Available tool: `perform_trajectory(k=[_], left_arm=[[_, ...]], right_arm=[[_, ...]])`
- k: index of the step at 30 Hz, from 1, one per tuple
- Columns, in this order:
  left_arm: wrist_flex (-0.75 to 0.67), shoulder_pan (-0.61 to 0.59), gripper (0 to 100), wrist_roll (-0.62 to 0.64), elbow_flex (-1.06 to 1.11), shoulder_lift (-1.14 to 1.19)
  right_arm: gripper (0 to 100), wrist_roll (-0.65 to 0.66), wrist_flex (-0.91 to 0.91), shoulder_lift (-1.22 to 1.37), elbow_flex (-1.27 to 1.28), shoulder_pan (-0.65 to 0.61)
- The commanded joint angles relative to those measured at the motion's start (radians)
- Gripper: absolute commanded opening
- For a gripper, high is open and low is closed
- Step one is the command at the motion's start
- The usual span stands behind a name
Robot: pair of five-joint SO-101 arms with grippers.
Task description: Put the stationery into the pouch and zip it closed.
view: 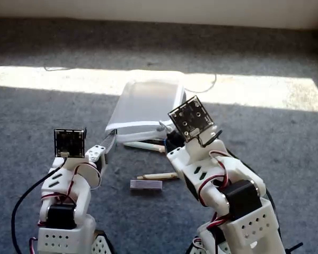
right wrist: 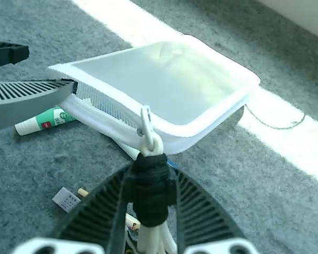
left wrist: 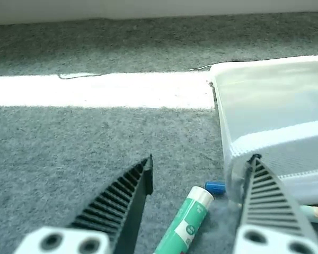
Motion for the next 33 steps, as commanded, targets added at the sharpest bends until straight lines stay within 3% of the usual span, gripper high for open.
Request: perform_trajectory(k=[1,10,17,29,33], left_arm=[[-0.023,0.019,27,0.002,-0.008,-0.010],[-0.221,0.045,20,0.000,0.076,-0.010],[-0.222,0.110,20,-0.003,0.077,-0.005],[-0.222,0.104,19,-0.006,0.074,-0.010],[-0.222,0.087,19,-0.006,0.067,-0.010]], right_arm=[[0.5,0.014,-0.001,-0.031,-0.008,-0.012],[0.5,0.014,0.002,-0.031,-0.007,-0.012],[0.5,0.015,0.004,-0.031,-0.007,-0.051],[0.5,0.017,0.015,-0.114,-0.002,-0.065],[0.5,0.097,0.025,-0.217,0.048,-0.071]])
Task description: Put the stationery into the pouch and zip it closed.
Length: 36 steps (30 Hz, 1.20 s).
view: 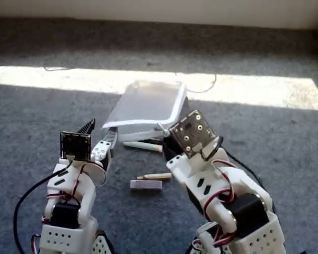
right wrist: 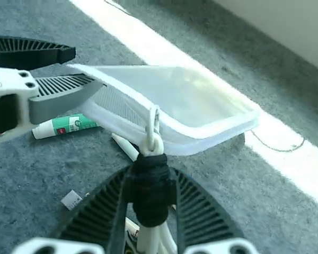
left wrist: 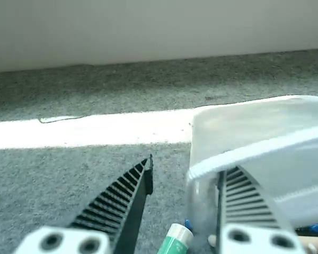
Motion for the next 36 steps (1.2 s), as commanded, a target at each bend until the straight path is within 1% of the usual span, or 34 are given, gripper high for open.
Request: perform_trajectory(k=[1,4,9,13,17,23,25,30,32,36], left_arm=[[-0.021,-0.016,19,-0.006,0.002,-0.010],[-0.020,-0.021,18,-0.006,-0.002,-0.010],[-0.020,-0.019,11,-0.008,-0.002,-0.010],[-0.015,-0.012,7,-0.081,-0.001,-0.010],[0.078,0.002,1,-0.163,-0.044,-0.010],[0.236,0.002,1,-0.181,-0.142,-0.010],[0.259,-0.004,1,-0.183,-0.159,-0.010],[0.267,-0.005,1,-0.184,-0.191,-0.001],[0.310,-0.007,1,-0.184,-0.228,-0.001],[0.400,-0.007,1,-0.184,-0.312,0.001]], right_arm=[[0.5,0.054,-0.001,-0.091,0.027,-0.016],[0.5,0.057,-0.002,-0.108,0.041,-0.016],[0.5,0.057,-0.002,-0.108,0.039,-0.016],[0.5,0.055,-0.018,-0.113,0.047,-0.016],[0.5,0.051,-0.058,-0.107,0.082,-0.013],[1.5,0.049,-0.131,-0.108,0.157,-0.013],[5.3,0.048,-0.139,-0.108,0.170,-0.013],[18.8,0.048,-0.183,-0.108,0.220,-0.012],[19.8,0.031,-0.209,-0.108,0.242,-0.010],[19.8,-0.074,-0.288,-0.108,0.285,0.025]])
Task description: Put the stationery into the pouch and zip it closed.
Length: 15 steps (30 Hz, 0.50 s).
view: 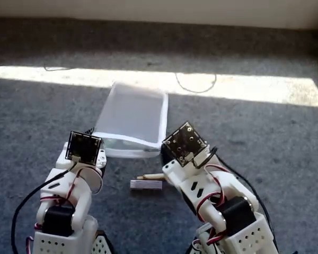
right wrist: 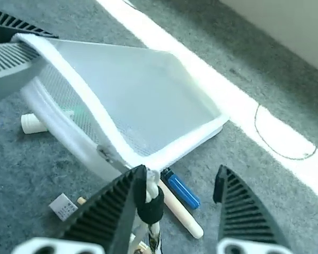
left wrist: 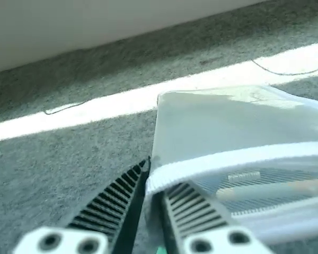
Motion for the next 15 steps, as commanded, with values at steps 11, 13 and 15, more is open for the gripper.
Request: perform_trajectory(k=[11,13,15], left_arm=[[0.104,-0.007,1,-0.003,-0.318,0.166],[0.104,-0.036,1,0.002,-0.395,0.282],[0.107,-0.053,1,0.003,-0.475,0.397]], right_arm=[[19.8,-0.172,-0.277,-0.013,0.147,0.170],[19.8,-0.172,-0.308,-0.013,0.166,0.185],[19.8,-0.172,-0.331,-0.013,0.182,0.193]])
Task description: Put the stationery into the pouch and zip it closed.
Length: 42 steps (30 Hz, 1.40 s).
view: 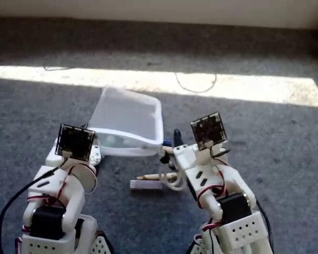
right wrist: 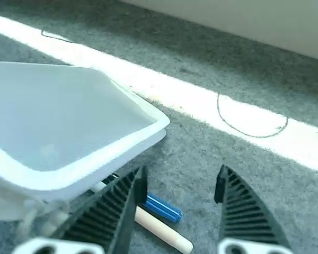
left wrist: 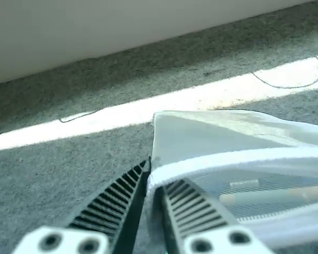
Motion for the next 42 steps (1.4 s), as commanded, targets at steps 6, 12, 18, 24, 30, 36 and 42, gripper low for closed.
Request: perform_trajectory(k=[6,12,18,24,30,36,42], left_arm=[[0.005,-0.082,1,0.052,-0.374,0.440],[0.098,-0.087,1,0.100,-0.578,0.604],[0.226,-0.114,1,0.178,-0.756,0.757],[0.213,-0.177,1,0.247,-0.766,0.839],[0.166,-0.209,1,0.316,-0.628,0.806],[0.072,-0.209,1,0.350,-0.463,0.634],[0.069,-0.203,1,0.345,-0.420,0.555]], right_arm=[[19.8,-0.014,-0.068,-0.012,0.007,0.019],[19.8,-0.012,-0.068,-0.012,0.007,0.019],[19.8,-0.011,-0.068,-0.012,0.007,0.019],[19.8,-0.011,-0.068,-0.010,0.007,0.015],[19.8,-0.005,-0.088,0.065,-0.001,0.015],[19.8,-0.006,-0.010,0.421,-0.183,0.018],[19.8,-0.012,0.222,0.679,-0.466,0.019]])
